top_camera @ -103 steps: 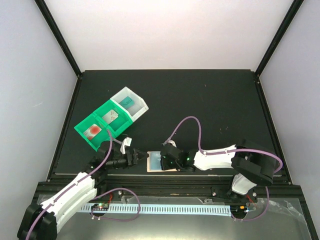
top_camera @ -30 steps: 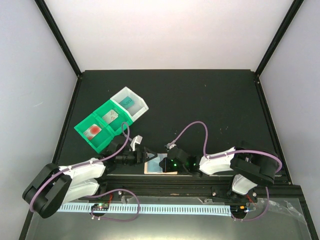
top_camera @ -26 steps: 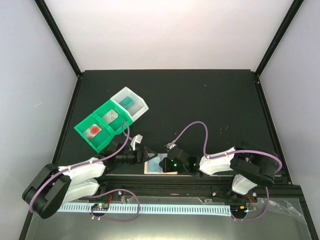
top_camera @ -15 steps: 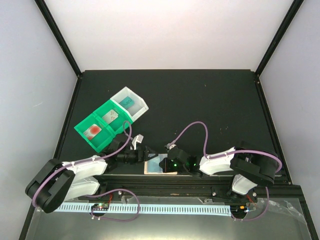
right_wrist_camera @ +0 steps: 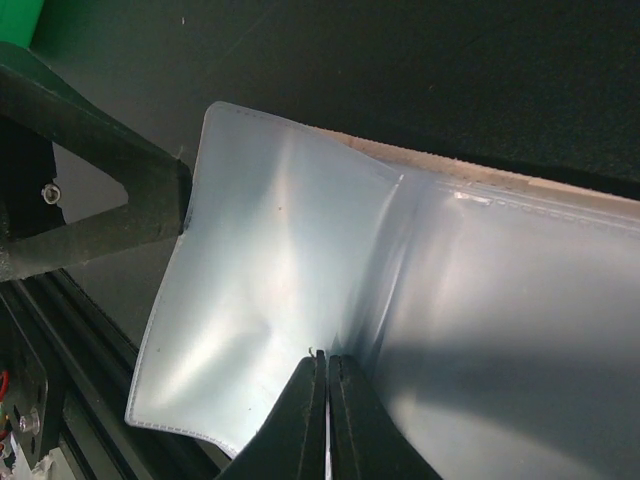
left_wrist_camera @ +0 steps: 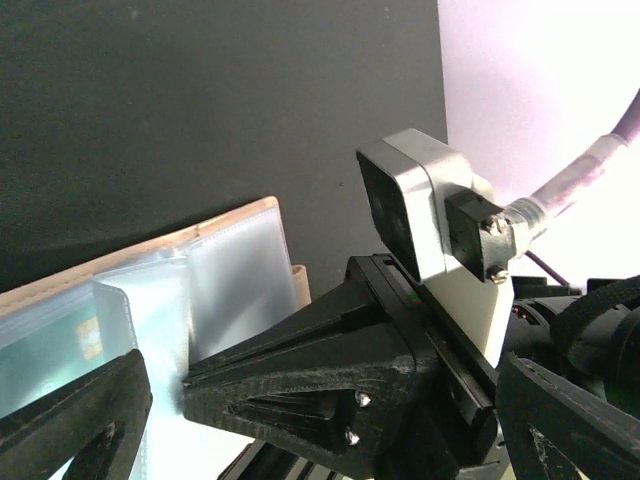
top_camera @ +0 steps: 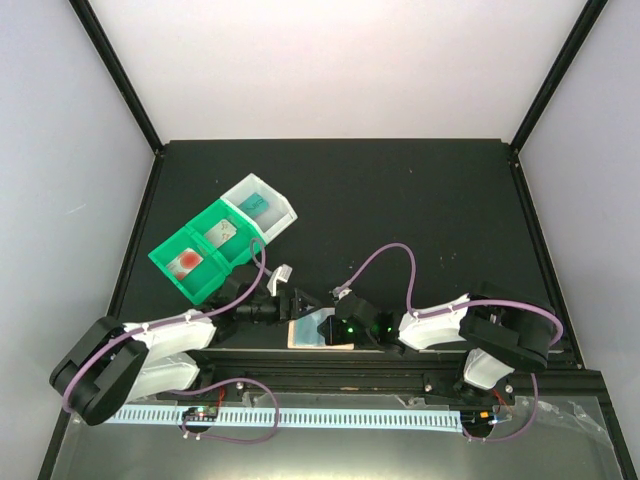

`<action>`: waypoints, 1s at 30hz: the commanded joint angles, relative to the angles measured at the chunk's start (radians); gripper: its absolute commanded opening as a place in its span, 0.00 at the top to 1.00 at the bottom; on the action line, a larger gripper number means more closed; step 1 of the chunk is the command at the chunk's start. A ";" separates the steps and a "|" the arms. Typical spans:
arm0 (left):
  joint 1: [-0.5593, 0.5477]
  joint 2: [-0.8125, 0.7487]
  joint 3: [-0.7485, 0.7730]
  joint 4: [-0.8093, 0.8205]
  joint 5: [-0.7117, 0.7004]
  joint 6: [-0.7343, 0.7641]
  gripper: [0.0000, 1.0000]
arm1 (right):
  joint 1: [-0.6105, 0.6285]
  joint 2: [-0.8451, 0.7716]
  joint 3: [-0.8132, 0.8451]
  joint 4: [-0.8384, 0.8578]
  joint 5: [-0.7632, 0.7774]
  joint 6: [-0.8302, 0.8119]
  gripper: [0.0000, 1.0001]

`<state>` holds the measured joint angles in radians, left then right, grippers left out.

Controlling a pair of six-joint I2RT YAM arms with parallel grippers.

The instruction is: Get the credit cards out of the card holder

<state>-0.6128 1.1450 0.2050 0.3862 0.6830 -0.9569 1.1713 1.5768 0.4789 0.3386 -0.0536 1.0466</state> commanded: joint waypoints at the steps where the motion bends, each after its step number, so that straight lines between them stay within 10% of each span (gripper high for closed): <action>1: -0.009 0.011 -0.009 0.077 0.054 -0.022 0.04 | 0.002 0.010 -0.007 0.007 0.020 -0.005 0.97; 13: -0.011 -0.030 -0.019 -0.080 -0.015 0.059 0.08 | 0.002 -0.004 -0.036 0.042 0.029 0.003 0.99; 30: -0.016 -0.052 -0.082 -0.026 -0.034 0.038 0.53 | 0.002 -0.023 -0.045 0.040 0.045 0.016 0.96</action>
<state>-0.6178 1.0725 0.1337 0.3077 0.6540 -0.9180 1.1713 1.5696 0.4500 0.3820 -0.0441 1.0573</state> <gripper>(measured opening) 0.518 0.033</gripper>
